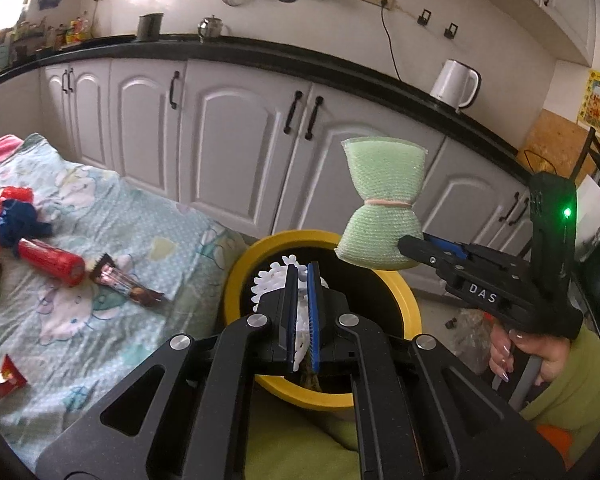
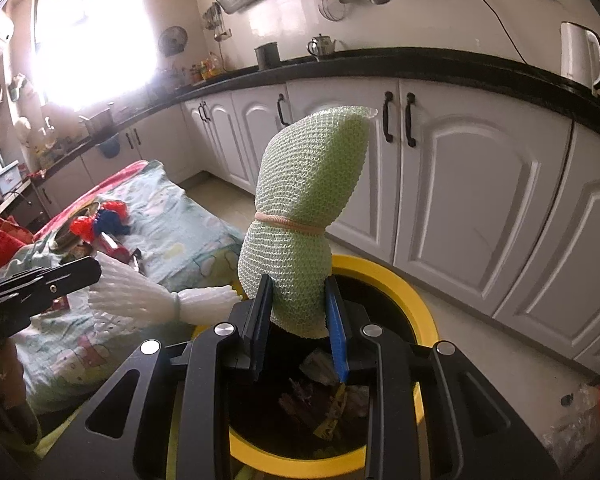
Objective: Collect trash
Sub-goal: 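Open the right tool over the bin while the left tool releases the foam netting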
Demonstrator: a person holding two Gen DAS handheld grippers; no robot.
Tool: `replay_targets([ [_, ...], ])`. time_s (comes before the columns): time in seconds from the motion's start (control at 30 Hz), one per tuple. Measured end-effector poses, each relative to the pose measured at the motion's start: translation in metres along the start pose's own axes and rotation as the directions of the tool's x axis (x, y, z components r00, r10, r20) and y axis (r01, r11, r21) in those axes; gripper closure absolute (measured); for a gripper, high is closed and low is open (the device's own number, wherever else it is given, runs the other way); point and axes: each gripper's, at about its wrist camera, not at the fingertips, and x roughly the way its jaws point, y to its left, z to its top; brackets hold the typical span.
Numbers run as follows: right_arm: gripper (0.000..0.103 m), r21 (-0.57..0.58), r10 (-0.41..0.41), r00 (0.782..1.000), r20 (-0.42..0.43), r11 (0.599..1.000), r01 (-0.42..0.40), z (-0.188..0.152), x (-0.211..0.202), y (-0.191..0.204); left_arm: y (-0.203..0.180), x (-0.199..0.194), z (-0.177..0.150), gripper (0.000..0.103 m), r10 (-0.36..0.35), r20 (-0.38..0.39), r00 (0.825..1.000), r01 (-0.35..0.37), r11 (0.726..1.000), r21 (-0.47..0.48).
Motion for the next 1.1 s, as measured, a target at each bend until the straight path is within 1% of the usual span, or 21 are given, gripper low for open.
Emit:
replay_targets([
  [0.13, 0.078, -0.005, -0.016, 1.0, -0.018, 1.0, 0.016, -0.007, 0.005, -0.006, -0.006, 0.008, -0.004, 0.101, -0.011, -0.017, 1.0, 0.011, 1.0, 0.017],
  [0.4, 0.078, 0.023, -0.035, 0.997, -0.066, 0.999, 0.037, -0.019, 0.015, -0.021, -0.014, 0.026, -0.012, 0.101, -0.028, -0.065, 0.998, 0.03, 0.999, 0.031],
  [0.63, 0.078, 0.058, -0.036, 0.993, -0.109, 0.997, 0.043, -0.028, 0.025, -0.031, -0.017, 0.039, -0.017, 0.101, -0.043, -0.113, 0.993, 0.046, 0.999, 0.027],
  [0.8, 0.077, 0.069, -0.033, 0.992, -0.12, 0.997, 0.041, -0.029, 0.028, -0.032, -0.019, 0.042, -0.018, 0.101, -0.045, -0.123, 0.991, 0.049, 0.998, 0.028],
  [0.87, 0.074, 0.071, -0.033, 0.992, -0.122, 0.997, 0.042, -0.029, 0.029, -0.033, -0.018, 0.043, -0.017, 0.096, -0.04, -0.127, 0.991, 0.043, 0.999, 0.02],
  [0.9, 0.073, 0.074, -0.036, 0.992, -0.124, 0.996, 0.045, -0.029, 0.029, -0.034, -0.018, 0.043, -0.016, 0.081, -0.034, -0.127, 0.991, 0.036, 0.999, 0.015],
  [0.93, 0.073, 0.081, -0.037, 0.992, -0.124, 0.996, 0.047, -0.029, 0.029, -0.035, -0.016, 0.042, -0.015, 0.069, -0.028, -0.125, 0.992, 0.03, 1.0, 0.01],
  [1.0, 0.068, 0.091, -0.042, 0.991, -0.124, 0.994, 0.054, -0.028, 0.028, -0.036, -0.013, 0.041, -0.016, 0.067, -0.027, -0.121, 0.992, 0.027, 1.0, 0.0],
  [1.03, 0.064, 0.095, -0.047, 0.991, -0.122, 0.994, 0.058, -0.028, 0.028, -0.036, -0.012, 0.04, -0.015, 0.062, -0.021, -0.119, 0.993, 0.021, 1.0, -0.005],
  [1.1, 0.058, 0.107, -0.049, 0.992, -0.116, 0.992, 0.061, -0.028, 0.026, -0.038, -0.008, 0.038, -0.015, 0.054, -0.011, -0.114, 0.993, 0.009, 1.0, -0.018],
])
